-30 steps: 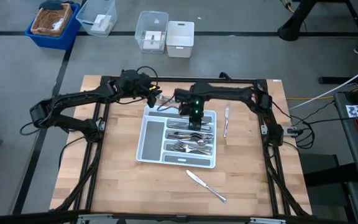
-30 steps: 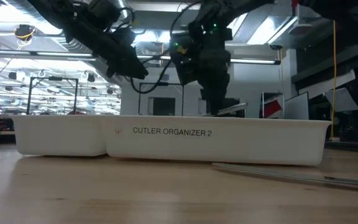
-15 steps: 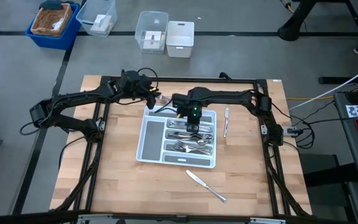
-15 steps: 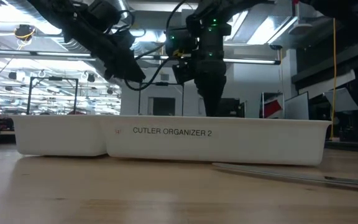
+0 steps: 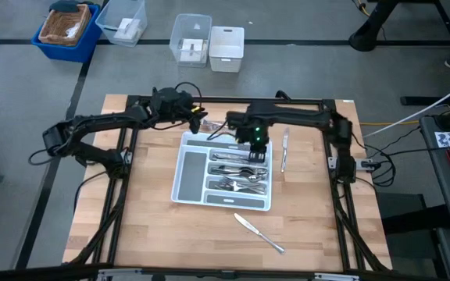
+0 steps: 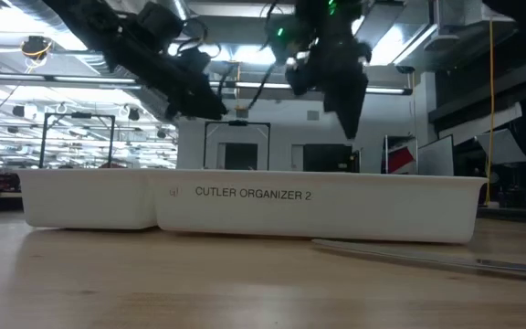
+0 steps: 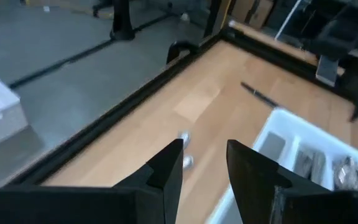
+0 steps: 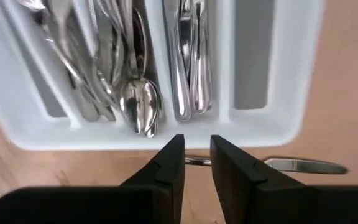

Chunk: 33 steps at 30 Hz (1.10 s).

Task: Sort silverware
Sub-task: Put the fork into the organizer tray

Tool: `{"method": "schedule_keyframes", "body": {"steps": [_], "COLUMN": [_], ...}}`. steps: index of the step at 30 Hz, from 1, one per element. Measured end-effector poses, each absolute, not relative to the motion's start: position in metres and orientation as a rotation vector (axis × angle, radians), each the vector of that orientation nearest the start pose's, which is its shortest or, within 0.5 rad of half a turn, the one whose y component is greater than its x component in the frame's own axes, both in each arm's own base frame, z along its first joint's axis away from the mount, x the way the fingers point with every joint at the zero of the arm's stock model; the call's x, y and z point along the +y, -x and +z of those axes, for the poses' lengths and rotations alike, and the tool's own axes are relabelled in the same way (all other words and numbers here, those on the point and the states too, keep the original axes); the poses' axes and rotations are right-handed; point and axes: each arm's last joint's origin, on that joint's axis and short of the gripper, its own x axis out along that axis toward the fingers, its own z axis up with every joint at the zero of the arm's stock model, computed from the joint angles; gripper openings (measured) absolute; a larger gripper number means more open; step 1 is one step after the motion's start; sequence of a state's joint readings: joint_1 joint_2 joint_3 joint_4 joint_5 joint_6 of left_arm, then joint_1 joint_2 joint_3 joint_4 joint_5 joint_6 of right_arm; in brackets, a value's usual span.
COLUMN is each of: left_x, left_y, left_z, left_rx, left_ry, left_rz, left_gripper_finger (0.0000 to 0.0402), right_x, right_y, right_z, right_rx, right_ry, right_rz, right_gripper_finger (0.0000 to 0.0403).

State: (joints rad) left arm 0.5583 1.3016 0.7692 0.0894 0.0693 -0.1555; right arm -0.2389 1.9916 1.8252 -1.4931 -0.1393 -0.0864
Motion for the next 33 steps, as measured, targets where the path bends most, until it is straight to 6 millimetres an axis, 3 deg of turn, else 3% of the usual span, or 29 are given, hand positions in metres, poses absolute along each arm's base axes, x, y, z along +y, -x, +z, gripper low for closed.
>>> {"method": "schedule_keyframes", "body": {"steps": [7, 14, 24, 29, 33], "left_x": [0.166, 0.199, 0.225, 0.227, 0.227], "left_y": [-0.262, -0.299, -0.336, -0.340, -0.340], "left_z": [0.223, 0.201, 0.181, 0.164, 0.156], "left_rx": [0.380, 0.474, 0.952, 1.129, 1.172], "left_ry": [0.289, 0.346, 0.293, 0.313, 0.290], "left_rz": [0.514, 0.432, 0.283, 0.224, 0.237], "left_gripper_finger": [0.0114, 0.0114, 0.0114, 0.0114, 0.0114], "right_x": [-0.096, -0.116, -0.154, -0.171, -0.183], "right_y": [-0.325, -0.291, -0.259, -0.249, -0.242], "right_z": [0.324, 0.357, 0.370, 0.368, 0.368], "right_rx": [1.456, 1.341, 1.284, 1.281, 1.269], "right_ry": [-0.228, -0.253, -0.281, -0.294, -0.296], "right_rz": [-0.054, -0.153, -0.251, -0.284, -0.308], "right_gripper_finger": [0.0081, 0.0081, 0.0081, 0.0081, 0.0081]}}
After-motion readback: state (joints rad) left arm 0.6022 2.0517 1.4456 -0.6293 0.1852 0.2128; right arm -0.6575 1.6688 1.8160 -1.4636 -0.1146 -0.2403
